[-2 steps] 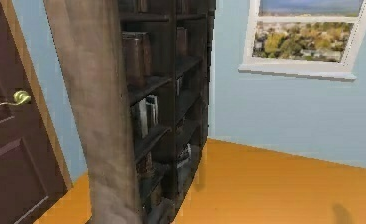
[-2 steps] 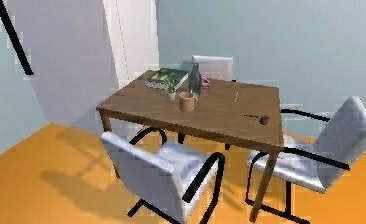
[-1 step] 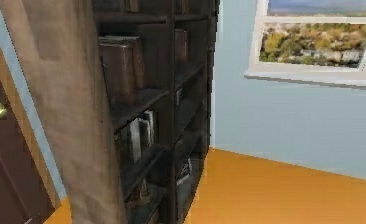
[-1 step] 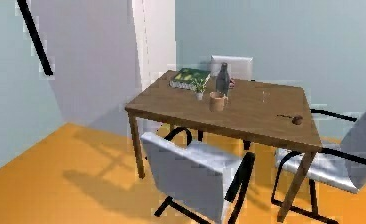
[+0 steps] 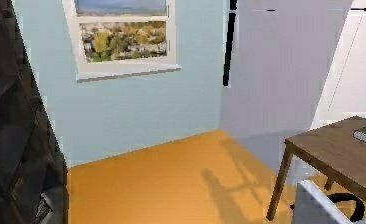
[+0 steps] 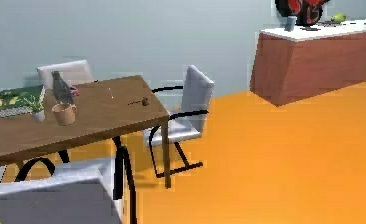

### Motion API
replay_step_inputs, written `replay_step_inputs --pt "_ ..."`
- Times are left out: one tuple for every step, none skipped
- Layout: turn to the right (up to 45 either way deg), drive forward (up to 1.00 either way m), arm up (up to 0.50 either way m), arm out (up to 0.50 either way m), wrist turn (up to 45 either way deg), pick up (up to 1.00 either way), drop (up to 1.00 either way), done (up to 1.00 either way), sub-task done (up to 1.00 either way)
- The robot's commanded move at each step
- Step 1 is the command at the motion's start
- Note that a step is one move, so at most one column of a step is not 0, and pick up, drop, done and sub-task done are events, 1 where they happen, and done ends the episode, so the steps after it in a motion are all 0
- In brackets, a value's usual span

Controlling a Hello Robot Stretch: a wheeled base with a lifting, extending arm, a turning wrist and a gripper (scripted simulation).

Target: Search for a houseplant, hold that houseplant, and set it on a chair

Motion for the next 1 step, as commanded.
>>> replay_step_inputs --pt "45.0 0.0 0.0 0.0 0.0 0.0 0.0 0.0 0.0"
